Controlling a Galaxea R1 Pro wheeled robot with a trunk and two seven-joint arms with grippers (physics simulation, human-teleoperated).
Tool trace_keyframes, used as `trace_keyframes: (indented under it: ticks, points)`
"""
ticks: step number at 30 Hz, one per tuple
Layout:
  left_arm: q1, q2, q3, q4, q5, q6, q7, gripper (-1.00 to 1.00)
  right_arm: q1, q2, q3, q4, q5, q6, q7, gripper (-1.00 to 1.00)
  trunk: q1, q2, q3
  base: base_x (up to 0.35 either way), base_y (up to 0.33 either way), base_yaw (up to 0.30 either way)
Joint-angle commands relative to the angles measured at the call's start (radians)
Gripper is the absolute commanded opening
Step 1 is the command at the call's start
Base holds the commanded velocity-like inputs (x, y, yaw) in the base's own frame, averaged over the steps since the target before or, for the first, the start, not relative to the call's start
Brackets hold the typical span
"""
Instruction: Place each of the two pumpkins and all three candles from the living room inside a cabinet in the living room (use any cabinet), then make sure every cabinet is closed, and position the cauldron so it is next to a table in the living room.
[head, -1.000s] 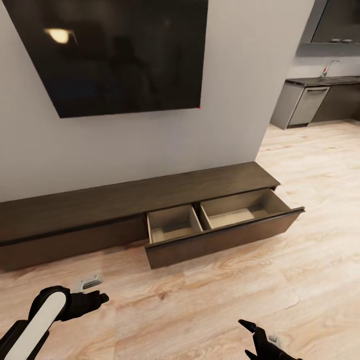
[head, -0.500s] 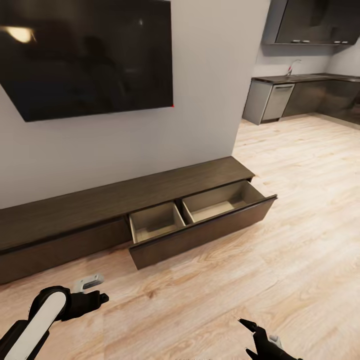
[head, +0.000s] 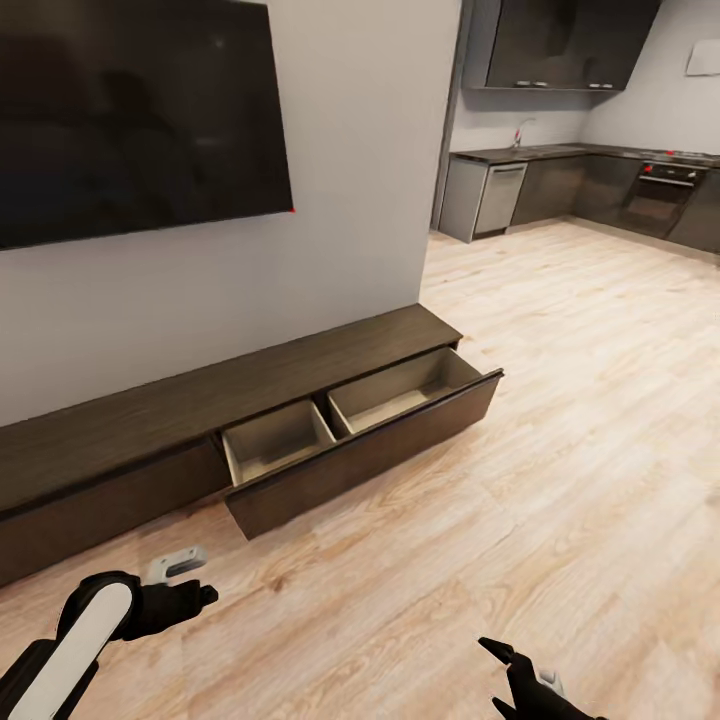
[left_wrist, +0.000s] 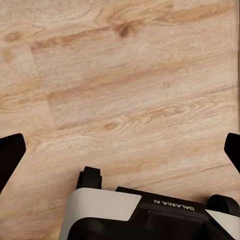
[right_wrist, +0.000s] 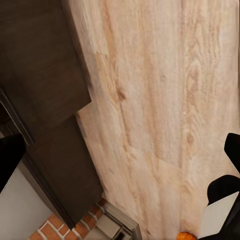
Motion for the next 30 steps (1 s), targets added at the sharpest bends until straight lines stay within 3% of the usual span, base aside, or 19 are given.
trace_keyframes:
  ticks: [1,30]
  points:
    - [0.0,0.001,-0.001,-0.002,0.01,0.001,0.01,1.0,-0.001,0.0,0.0,0.001,-0.004,0.005,0.001,1.0,0.0,0.0,-0.001,-0.006,0.0,-0.26]
    - [0.0,0.001,-0.001,-0.004,0.01,-0.001,0.01,1.0,-0.001,0.0,0.0,0.001,-0.004,0.004,0.001,1.0,0.0,0.0,-0.001,0.0,0.0,-0.26]
